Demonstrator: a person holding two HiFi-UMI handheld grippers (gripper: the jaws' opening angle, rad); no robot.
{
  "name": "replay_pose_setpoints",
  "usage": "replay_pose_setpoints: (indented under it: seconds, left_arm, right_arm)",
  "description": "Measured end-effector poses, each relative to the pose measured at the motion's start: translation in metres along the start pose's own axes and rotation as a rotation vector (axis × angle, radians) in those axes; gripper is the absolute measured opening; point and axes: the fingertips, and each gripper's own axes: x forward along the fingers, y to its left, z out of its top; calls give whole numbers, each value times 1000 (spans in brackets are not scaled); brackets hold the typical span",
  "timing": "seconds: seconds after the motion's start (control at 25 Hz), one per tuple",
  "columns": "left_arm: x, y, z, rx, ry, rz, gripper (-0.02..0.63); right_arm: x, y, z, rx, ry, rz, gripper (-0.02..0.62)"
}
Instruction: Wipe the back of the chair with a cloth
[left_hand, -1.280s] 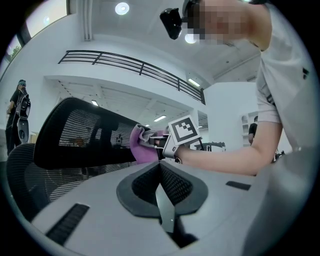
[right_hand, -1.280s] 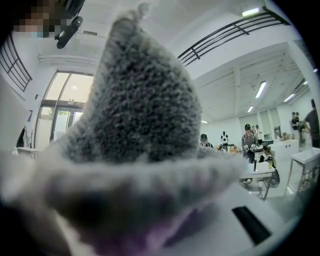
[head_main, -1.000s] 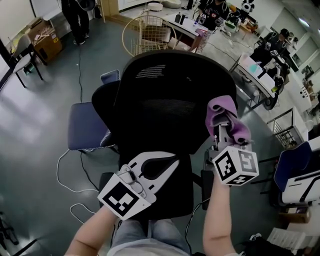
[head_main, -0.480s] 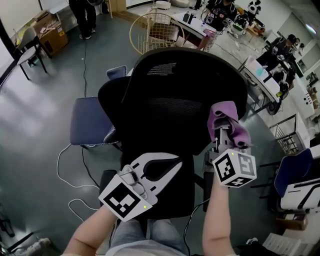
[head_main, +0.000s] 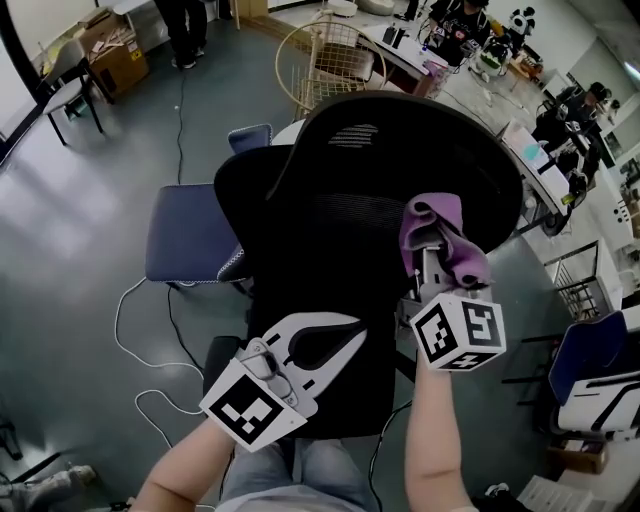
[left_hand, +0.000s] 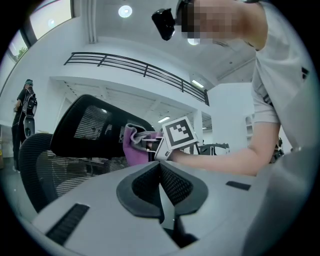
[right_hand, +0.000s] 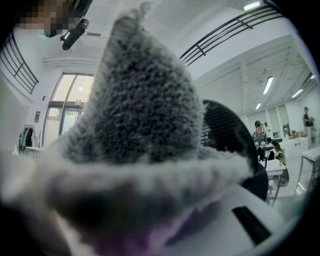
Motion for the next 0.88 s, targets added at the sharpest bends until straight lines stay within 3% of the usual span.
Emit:
replay_pose_setpoints:
  seconds: [0.56,0.88]
  left_arm:
    - [-41,24,-9,12,17,73,11]
    - [-65,35,-19,-10,26,116,11]
  right_arm:
    - [36,116,-7,-9,2,224,75]
    - [41,147,-9,5,-13,277,75]
